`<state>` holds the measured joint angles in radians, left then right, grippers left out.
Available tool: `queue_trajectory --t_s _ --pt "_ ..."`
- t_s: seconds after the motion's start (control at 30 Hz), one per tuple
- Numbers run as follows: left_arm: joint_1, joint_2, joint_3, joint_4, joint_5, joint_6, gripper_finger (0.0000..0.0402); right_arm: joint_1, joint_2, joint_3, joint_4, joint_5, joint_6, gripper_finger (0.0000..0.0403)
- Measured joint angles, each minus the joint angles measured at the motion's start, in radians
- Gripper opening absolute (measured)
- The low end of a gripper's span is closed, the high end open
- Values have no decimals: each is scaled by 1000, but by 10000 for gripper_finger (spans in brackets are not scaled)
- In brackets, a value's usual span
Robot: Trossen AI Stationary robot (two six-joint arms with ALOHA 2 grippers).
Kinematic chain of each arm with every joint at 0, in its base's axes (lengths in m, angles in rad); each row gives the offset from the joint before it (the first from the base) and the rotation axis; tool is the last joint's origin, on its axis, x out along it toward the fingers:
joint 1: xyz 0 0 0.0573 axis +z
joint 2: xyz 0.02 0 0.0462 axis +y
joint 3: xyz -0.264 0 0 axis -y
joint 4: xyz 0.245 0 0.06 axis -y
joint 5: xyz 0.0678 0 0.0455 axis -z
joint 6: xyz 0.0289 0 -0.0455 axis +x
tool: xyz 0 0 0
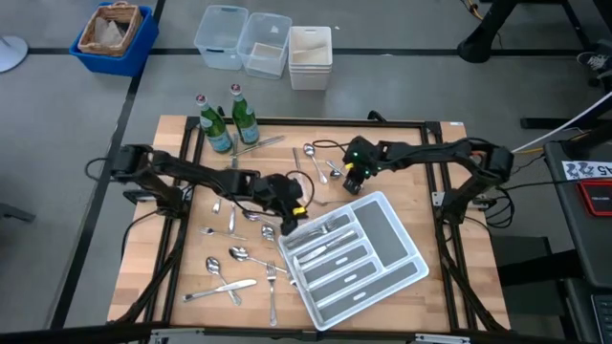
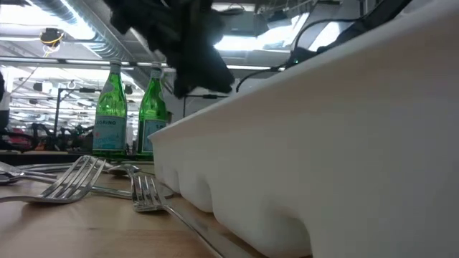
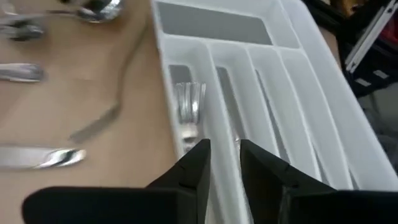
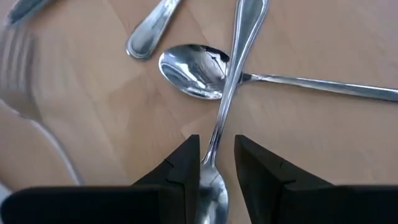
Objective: Sort silverware
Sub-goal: Put the silver spoon into the white silverware tray
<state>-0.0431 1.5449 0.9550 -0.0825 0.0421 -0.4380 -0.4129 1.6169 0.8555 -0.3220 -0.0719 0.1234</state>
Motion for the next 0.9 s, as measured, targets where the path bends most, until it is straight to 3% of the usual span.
queue_trajectory --t_s 0.33,0.57,0.9 --pt "10 -198 0 -241 -126 48 59 0 57 0 87 11 -1 104" --pt "-51 -326 -1 -382 -267 17 45 0 69 0 89 34 -1 104" --pt "-184 -578 -218 -385 -484 -246 27 0 129 4 89 35 -1 95"
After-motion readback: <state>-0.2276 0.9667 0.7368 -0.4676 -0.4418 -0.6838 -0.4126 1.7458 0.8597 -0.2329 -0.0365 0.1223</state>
